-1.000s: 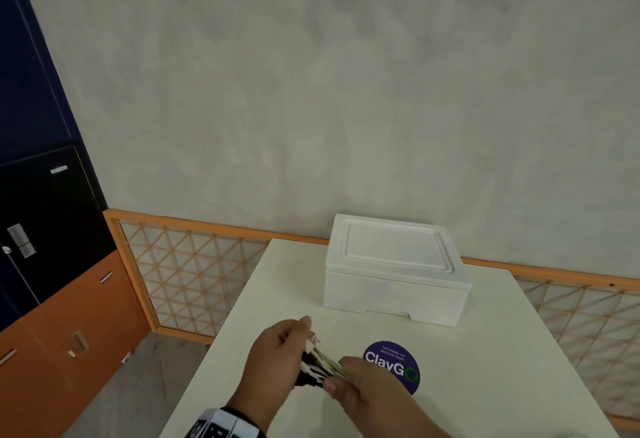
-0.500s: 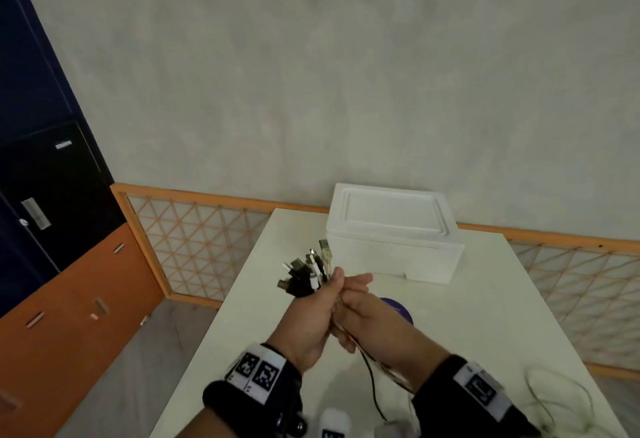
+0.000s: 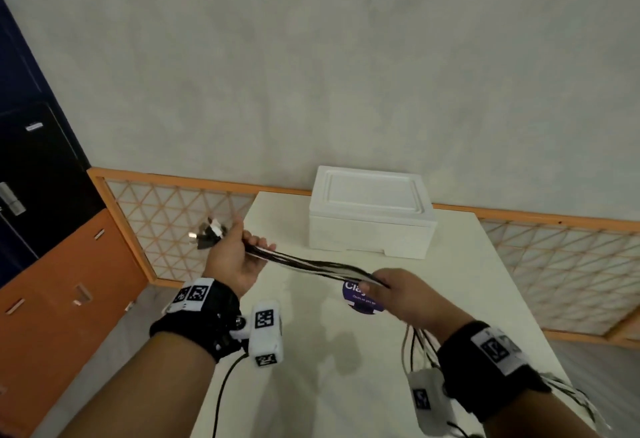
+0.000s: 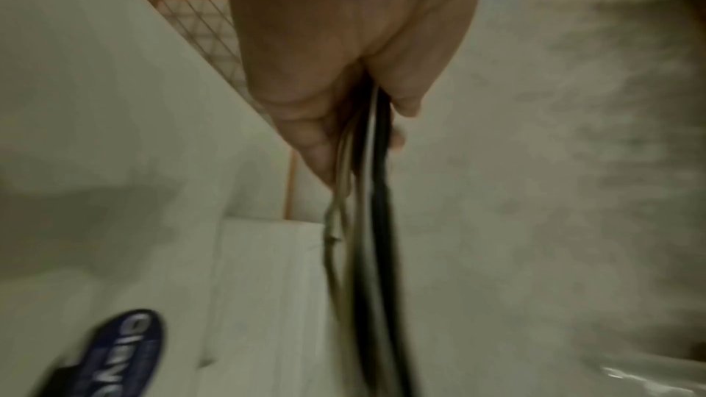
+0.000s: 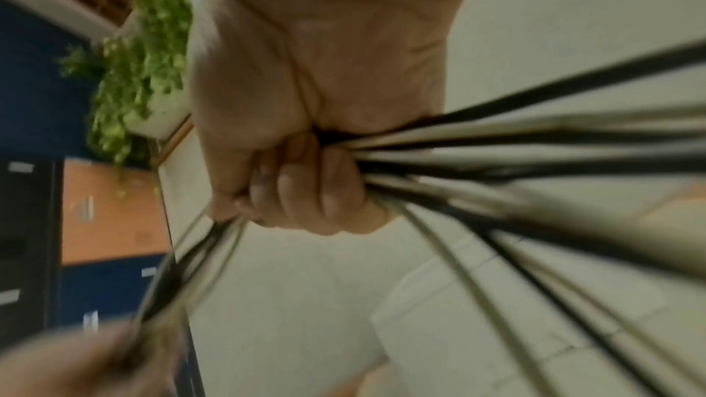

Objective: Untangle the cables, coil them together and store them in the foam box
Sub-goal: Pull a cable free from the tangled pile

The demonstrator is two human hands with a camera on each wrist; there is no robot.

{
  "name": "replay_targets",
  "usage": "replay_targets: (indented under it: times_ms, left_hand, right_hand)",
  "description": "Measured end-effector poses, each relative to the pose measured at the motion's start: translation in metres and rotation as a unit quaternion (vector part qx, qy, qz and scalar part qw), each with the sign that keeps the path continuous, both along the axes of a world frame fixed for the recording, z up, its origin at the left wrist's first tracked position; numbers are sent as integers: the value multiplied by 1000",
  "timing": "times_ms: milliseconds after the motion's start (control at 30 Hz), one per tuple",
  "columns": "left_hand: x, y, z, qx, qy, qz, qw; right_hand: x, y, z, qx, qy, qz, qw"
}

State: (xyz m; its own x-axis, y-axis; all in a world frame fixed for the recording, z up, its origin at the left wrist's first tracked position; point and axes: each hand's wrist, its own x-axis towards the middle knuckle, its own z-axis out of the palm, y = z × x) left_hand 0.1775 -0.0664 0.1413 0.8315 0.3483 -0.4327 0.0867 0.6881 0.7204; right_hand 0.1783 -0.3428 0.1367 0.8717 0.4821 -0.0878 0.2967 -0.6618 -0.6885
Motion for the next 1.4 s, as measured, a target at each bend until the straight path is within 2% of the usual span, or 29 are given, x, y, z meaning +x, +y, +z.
replay_targets:
  times_ms: [67, 100, 167, 200, 267, 300, 333, 367, 400, 467, 500, 533, 567, 600, 633, 700, 767, 800, 833, 867, 967, 1000, 1100, 1200, 1400]
  left_hand:
    - [-12, -1, -13, 51, 73, -93, 992]
    - [-21, -5, -15, 97, 100, -162, 977]
    - [-36, -20, -5, 232, 108, -277, 926]
    - [-39, -30, 1, 327, 80, -295, 894]
    - [-37, -48, 20, 530, 1, -250, 810]
    - [-34, -56, 33, 597, -23, -214, 773]
    - [-30, -60, 44, 631, -39, -183, 753]
    - [-25, -59, 55, 638, -46, -156, 753]
    - [-18, -52, 63, 622, -42, -129, 771]
    - [-2, -22, 66, 532, -10, -76, 843]
    - [4, -4, 60, 493, 18, -65, 867]
    - [5, 10, 53, 477, 58, -67, 874]
    - [5, 19, 44, 493, 106, -78, 860]
    - [4, 21, 38, 532, 133, -81, 832]
    - [3, 14, 37, 579, 116, -74, 804]
    - [-5, -20, 45, 653, -35, -96, 750]
    - [-15, -67, 61, 699, -165, -224, 659]
    - [-17, -87, 65, 711, -191, -280, 616]
    - [-15, -101, 66, 722, -208, -298, 589]
    - [-13, -109, 69, 733, -218, -278, 581]
    - [-6, -109, 78, 764, -206, -215, 573]
    - [-4, -107, 82, 761, -191, -208, 584]
    - [2, -97, 99, 709, -168, -169, 664]
    - [8, -89, 116, 667, -166, -150, 710]
    - [16, -95, 136, 660, -169, -164, 714]
  right_hand:
    - [9, 0, 20, -12, -25, -7, 1000]
    - [13, 0, 31, -33, -42, -4, 999]
    - [20, 4, 52, -69, -72, 17, 995]
    - [21, 8, 62, -94, -88, 35, 991]
    - [21, 20, 78, -141, -113, 78, 980]
    - [22, 26, 82, -161, -119, 93, 975]
    - [23, 29, 86, -174, -118, 100, 973]
    - [25, 30, 89, -181, -112, 98, 972]
    - [27, 28, 91, -182, -104, 90, 974]
    - [29, 19, 94, -173, -88, 74, 978]
    - [29, 13, 96, -168, -83, 66, 980]
    - [27, 7, 97, -165, -81, 60, 981]
    - [25, 4, 99, -165, -78, 56, 982]
    - [24, 2, 100, -168, -77, 54, 981]
    - [23, 2, 101, -173, -75, 52, 981]
    - [20, 10, 104, -179, -80, 60, 979]
    - [15, 21, 109, -174, -98, 81, 977]
    - [12, 27, 113, -163, -108, 89, 977]
    - [9, 31, 117, -154, -117, 90, 977]
    - [6, 33, 121, -149, -122, 85, 978]
    - [2, 23, 123, -80, -90, 59, 991]
    - [1, 17, 118, -47, -81, 42, 995]
    - [-3, -3, 89, 38, -95, -54, 993]
    - [-7, -18, 58, 134, -75, -124, 980]
    - [-9, -23, 43, 172, -86, -146, 970]
